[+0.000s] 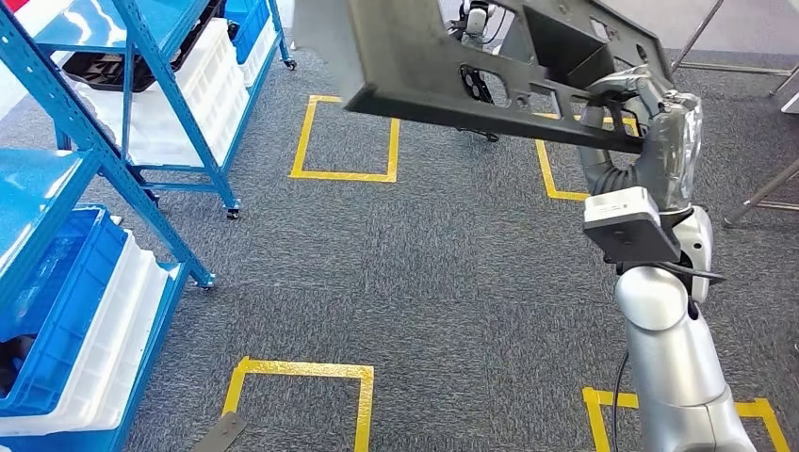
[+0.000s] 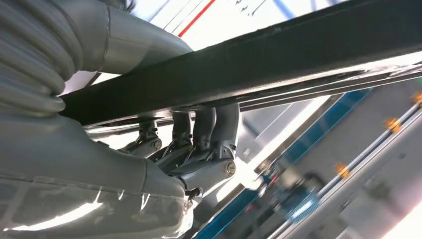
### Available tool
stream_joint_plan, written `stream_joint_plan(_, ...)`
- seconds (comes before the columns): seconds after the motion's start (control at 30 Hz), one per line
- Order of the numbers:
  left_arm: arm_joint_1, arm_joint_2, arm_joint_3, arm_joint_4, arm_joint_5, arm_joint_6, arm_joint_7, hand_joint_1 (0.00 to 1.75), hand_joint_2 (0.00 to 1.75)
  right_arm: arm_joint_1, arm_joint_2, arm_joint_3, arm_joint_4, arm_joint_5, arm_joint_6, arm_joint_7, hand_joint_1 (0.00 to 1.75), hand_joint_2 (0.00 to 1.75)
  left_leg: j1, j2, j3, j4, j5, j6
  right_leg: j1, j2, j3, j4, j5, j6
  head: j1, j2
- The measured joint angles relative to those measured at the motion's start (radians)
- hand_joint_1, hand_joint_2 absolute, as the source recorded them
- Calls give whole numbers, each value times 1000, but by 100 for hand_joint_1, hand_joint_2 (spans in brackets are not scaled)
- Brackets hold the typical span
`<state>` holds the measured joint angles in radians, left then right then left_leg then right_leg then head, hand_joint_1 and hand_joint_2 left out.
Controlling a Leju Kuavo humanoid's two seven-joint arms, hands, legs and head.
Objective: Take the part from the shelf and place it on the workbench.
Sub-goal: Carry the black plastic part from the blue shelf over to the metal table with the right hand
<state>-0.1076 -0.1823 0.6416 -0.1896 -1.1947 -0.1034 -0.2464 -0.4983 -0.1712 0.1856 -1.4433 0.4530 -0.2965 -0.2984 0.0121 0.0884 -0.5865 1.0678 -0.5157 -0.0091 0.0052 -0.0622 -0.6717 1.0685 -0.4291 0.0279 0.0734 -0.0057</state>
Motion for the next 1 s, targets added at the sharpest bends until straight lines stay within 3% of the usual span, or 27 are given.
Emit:
stream_joint_plan(0.03,0,0,0,0,0,0,2,0,175,-4,-1,-14,14,-4,-4,2,175,175,-2,9,3,-1,-3,-5,6,-6,6,-14,-3,-2,-2,0)
stream_joint_plan(0.1,0,-1,0,0,2,0,2,0,175,-5,-6,-47,34,-11,-14,7,175,175,-2,23,9,-4,-9,-13,8,14,7,-19,-4,-11,-11,0)
stream_joint_plan(0.17,-1,-3,0,0,5,2,1,0,175,-8,-11,-81,45,-21,-23,9,175,175,3,-9,0,29,-32,-20,2,35,13,-23,-5,-24,-17,0)
stream_joint_plan(0.23,2,-3,0,0,9,4,1,0,175,-7,-11,-110,55,-48,-29,6,175,175,5,-62,-50,139,-82,-21,-2,56,21,-24,-9,-36,-28,0)
stream_joint_plan(0.3,7,-3,0,1,14,8,1,0,175,13,-7,-136,61,-105,-25,-11,175,175,3,-83,-119,261,-119,-21,-2,81,27,-24,-12,-42,-39,0)
stream_joint_plan(0.33,9,-3,1,1,17,9,1,0,175,28,-2,-151,59,-141,-17,-25,175,175,2,-86,-137,282,-113,-21,-3,95,30,-23,-14,-43,-43,0)
stream_joint_plan(0.37,9,-3,1,1,19,11,0,0,175,46,4,-167,52,-178,-9,-42,175,175,2,-88,-137,262,-87,-20,-3,110,33,-23,-16,-42,-45,0)
stream_joint_plan(0.4,10,-3,2,1,21,12,-1,0,175,64,11,-183,40,-208,0,-59,175,175,3,-96,-119,206,-47,-20,-4,124,37,-23,-18,-40,-46,0)
stream_joint_plan(0.47,12,-3,2,1,24,12,-2,0,175,99,32,-206,0,-237,3,-91,175,175,10,-142,-67,71,19,-20,-7,150,39,-19,-24,-33,-48,0)
stream_joint_plan(0.53,16,-3,3,2,27,14,-4,0,175,130,51,-215,-48,-234,-3,-112,175,175,12,-174,-40,9,34,-19,-10,176,34,-16,-25,-23,-47,0)
stream_joint_plan(0.6,19,-3,5,2,29,15,-8,0,175,164,60,-217,-95,-221,-12,-122,175,175,7,-157,-34,2,31,-13,-15,198,30,-20,-23,-12,-47,0)
stream_joint_plan(0.63,19,-3,6,2,30,16,-12,0,175,181,63,-217,-118,-213,-17,-125,175,175,7,-145,-31,-1,31,-9,-15,190,27,-16,-27,-7,-46,0)
stream_joint_plan(0.7,20,-1,9,2,35,20,-18,0,175,203,67,-215,-159,-201,-28,-130,175,175,9,-119,-25,-7,32,1,-11,142,0,38,-59,-2,-37,0)
stream_joint_plan(0.77,23,1,15,2,39,23,-20,0,175,216,75,-212,-190,-194,-37,-133,175,175,8,-90,-21,-7,27,8,-11,93,-61,160,-115,1,-28,0)
stream_joint_plan(0.83,24,3,18,2,41,23,-21,0,175,235,82,-208,-214,-191,-41,-132,175,175,7,-61,-18,-7,22,10,-16,79,-111,250,-137,5,-23,0)
stream_joint_plan(0.87,24,4,18,2,42,23,-22,0,175,244,84,-205,-225,-192,-41,-132,175,175,7,-48,-15,-7,19,9,-18,74,-110,243,-122,7,-19,0)
stream_joint_plan(0.9,24,4,19,2,43,24,-23,0,175,250,86,-201,-236,-196,-37,-132,175,175,8,-35,-11,-7,16,7,-20,66,-87,196,-91,9,-15,0)
stream_joint_plan(0.93,23,4,20,2,43,24,-23,0,175,254,87,-197,-245,-207,-31,-129,175,175,8,-23,-6,-7,12,3,-21,47,-52,126,-56,10,-11,0)
stream_joint_plan(1.0,22,8,21,1,44,24,-24,0,175,255,90,-191,-259,-261,-5,-118,175,175,3,-4,3,-7,3,-7,-14,2,8,13,-18,10,-4,0)
